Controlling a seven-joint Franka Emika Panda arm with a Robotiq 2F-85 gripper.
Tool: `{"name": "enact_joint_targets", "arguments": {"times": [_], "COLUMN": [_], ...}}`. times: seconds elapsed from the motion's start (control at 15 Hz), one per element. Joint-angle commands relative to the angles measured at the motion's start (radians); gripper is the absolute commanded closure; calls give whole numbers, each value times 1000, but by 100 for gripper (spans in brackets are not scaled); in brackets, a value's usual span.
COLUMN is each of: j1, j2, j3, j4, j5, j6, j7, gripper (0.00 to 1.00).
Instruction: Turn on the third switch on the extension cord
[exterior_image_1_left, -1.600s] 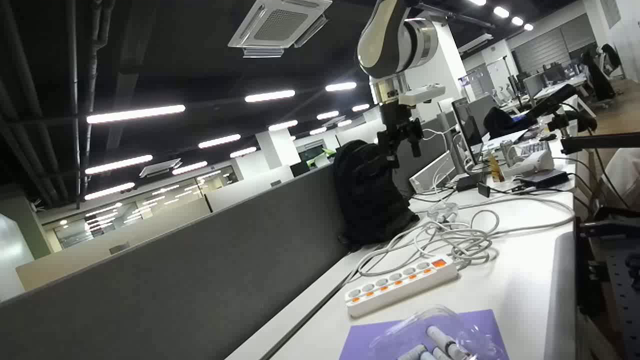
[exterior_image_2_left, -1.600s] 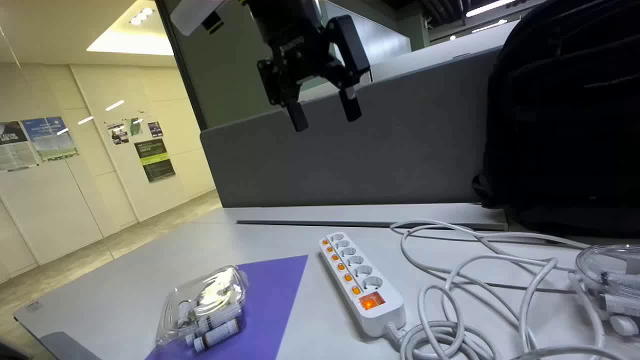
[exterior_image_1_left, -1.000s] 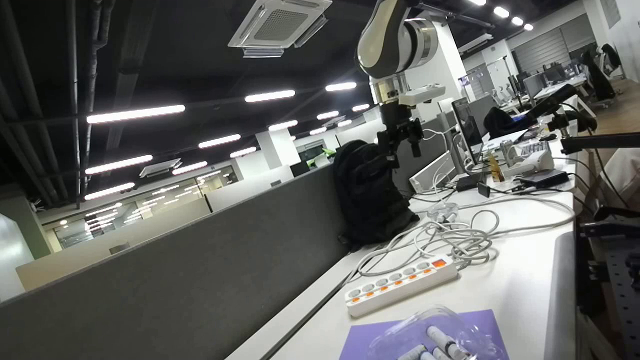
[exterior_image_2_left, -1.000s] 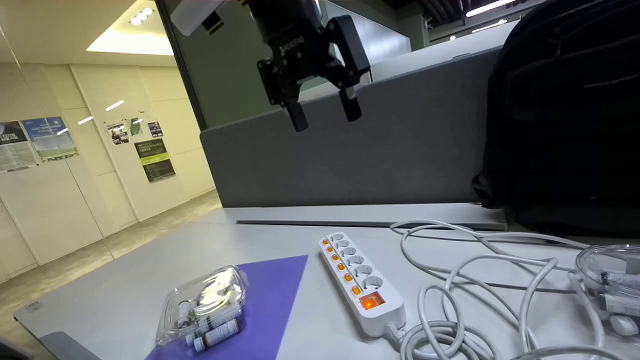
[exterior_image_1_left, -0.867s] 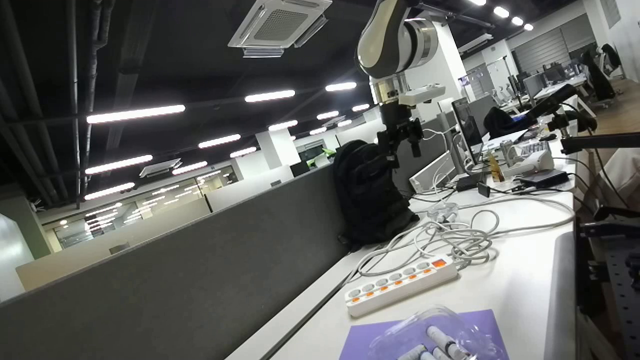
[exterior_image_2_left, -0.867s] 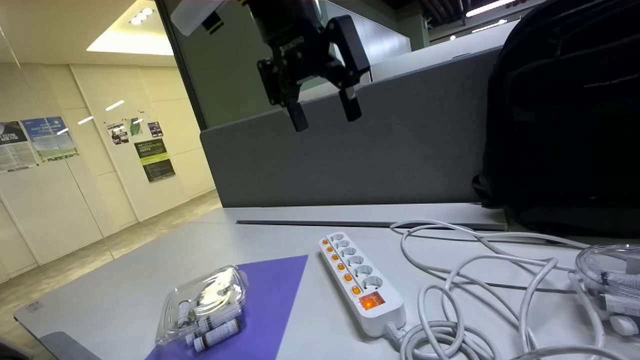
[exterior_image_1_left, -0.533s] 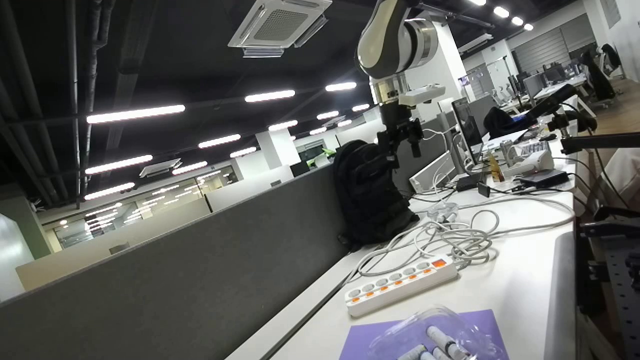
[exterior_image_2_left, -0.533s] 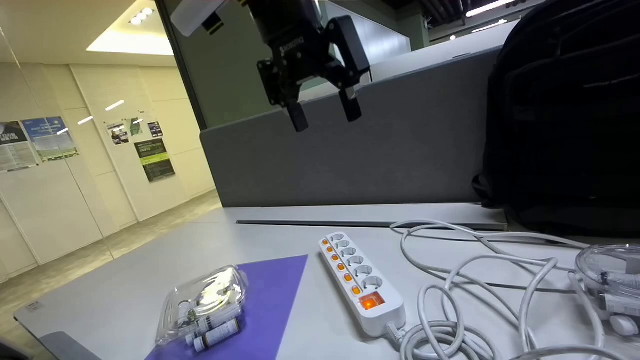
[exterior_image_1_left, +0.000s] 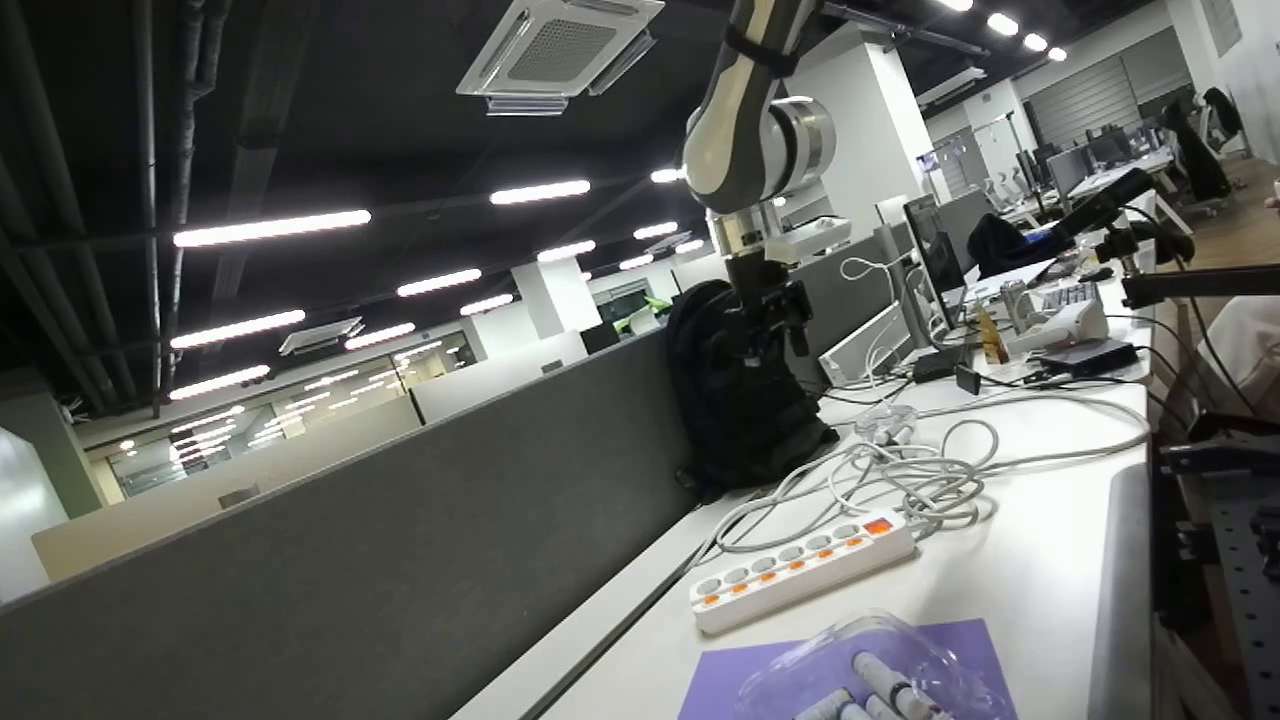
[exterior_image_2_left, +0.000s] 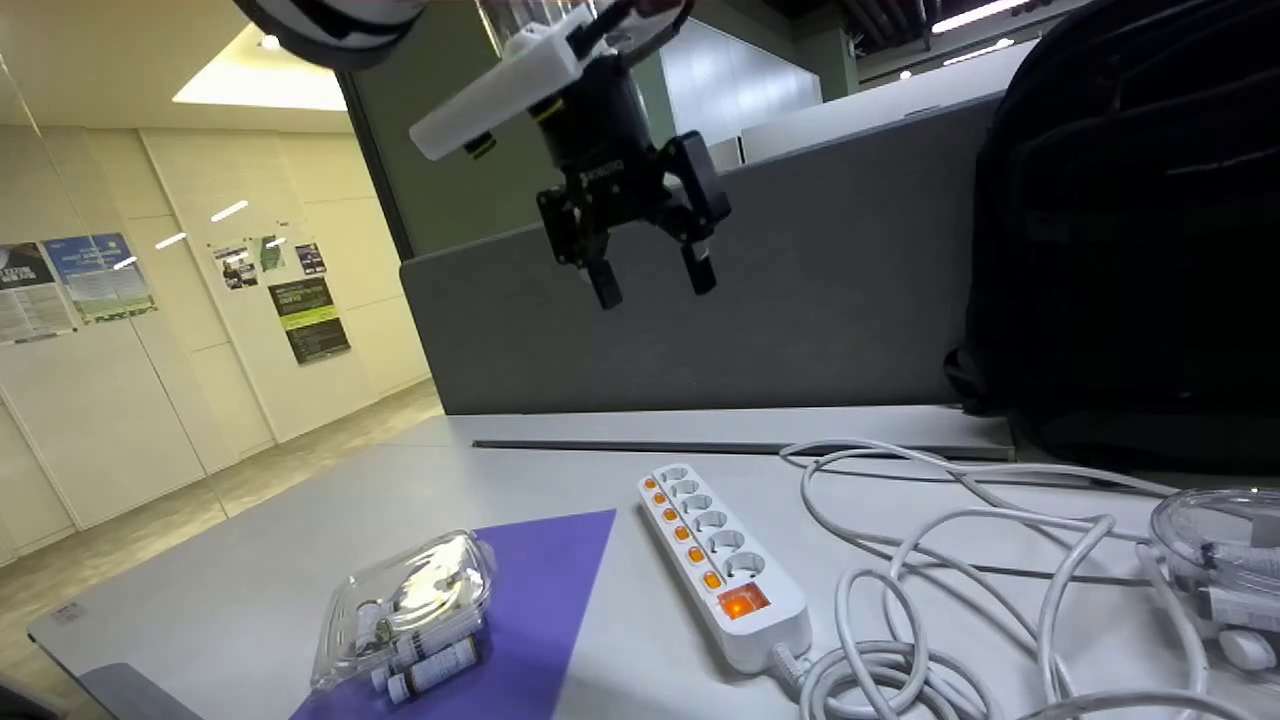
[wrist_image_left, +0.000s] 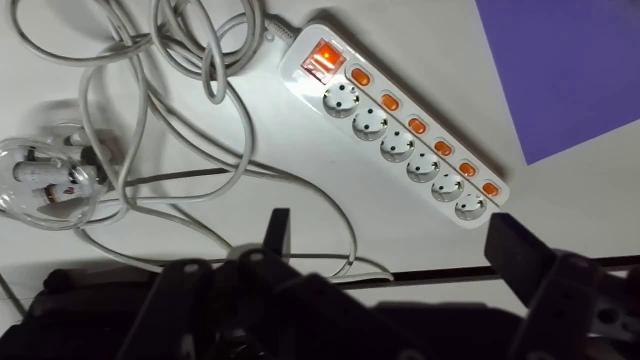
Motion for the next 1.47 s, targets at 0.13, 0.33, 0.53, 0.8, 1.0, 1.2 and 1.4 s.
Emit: {"name": "enact_joint_targets", "arguments": {"times": [0.13,0.33,0.53,0.8,1.0,1.2,1.4], "j1": [41,50,49,49,52,42,47], "j2": [260,354,417,471,494,493,511], "j3": [62,86,99,99,102,119,117], "j4": [202,272,314,307,283,263,274], "j5": [42,44,47,38,25,36,30], "j6": [-20,7,40,151,225,199,211], "j7": [5,14,13,20,14,-12,-4], "gripper": [33,55,75,99,100,100,99]}}
